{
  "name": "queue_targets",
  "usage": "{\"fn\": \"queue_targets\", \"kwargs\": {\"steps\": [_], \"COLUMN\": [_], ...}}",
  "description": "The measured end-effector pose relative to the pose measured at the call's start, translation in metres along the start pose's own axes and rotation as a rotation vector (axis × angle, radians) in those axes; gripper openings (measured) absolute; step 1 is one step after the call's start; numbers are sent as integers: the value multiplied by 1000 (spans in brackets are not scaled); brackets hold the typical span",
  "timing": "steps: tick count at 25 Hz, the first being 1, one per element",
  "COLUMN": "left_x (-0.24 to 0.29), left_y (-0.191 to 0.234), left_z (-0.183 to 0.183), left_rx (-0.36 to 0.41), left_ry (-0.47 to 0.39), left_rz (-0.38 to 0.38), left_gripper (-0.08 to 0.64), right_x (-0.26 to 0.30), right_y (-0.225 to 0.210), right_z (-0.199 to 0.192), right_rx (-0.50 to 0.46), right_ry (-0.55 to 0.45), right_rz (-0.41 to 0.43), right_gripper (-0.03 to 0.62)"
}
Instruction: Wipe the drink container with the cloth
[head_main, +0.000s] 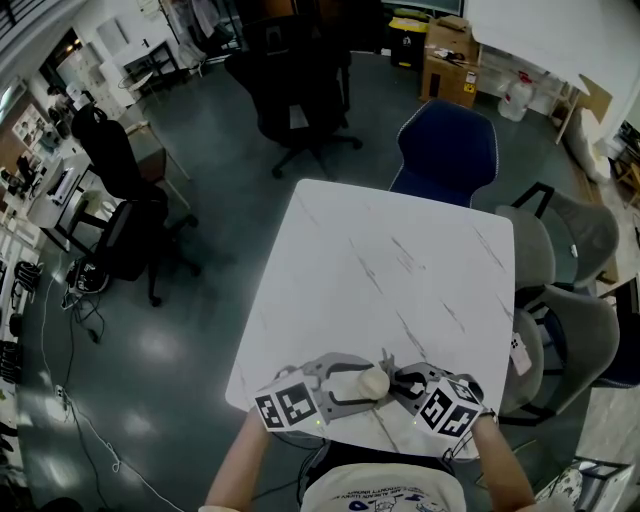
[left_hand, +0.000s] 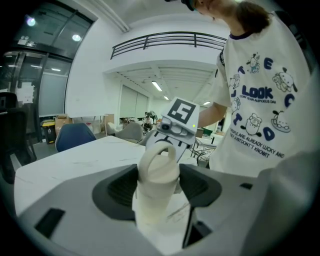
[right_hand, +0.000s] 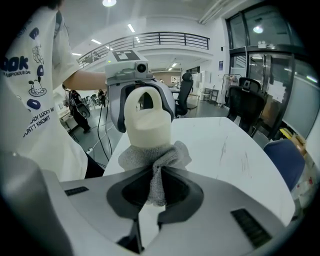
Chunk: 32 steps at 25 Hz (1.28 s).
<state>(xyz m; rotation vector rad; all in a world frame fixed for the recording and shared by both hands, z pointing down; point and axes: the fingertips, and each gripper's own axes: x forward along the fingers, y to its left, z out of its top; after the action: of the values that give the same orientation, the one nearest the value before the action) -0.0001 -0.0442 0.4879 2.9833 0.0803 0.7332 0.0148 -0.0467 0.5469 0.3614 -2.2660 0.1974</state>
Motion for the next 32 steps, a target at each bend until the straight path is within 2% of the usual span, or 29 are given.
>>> {"fn": "queue_targets", "kwargs": {"steps": [7,15,21,27,32], "left_x": [1,1,-4,-6,-8], "left_y": [1,1,6,5,6], "left_z": [0,0,0,8,10], "left_rx": [-23,-58,-120,-199,-216], "left_ry": [-17,-37,-63,-139,-152], "left_rz": [44,161,350,475,577], "left_gripper": [267,268,268,268,268], "right_x": [20,40,51,55,54], "right_y": [2,6,8,13,14], "right_z": [-19,-38,-47,-51,-49], "right_rx": [12,50,80,104,106], "right_ry": [35,56,63,62,64], "right_rz": [3,-33,-58,-70,-74], "right_gripper": [43,43,43,43,43]}}
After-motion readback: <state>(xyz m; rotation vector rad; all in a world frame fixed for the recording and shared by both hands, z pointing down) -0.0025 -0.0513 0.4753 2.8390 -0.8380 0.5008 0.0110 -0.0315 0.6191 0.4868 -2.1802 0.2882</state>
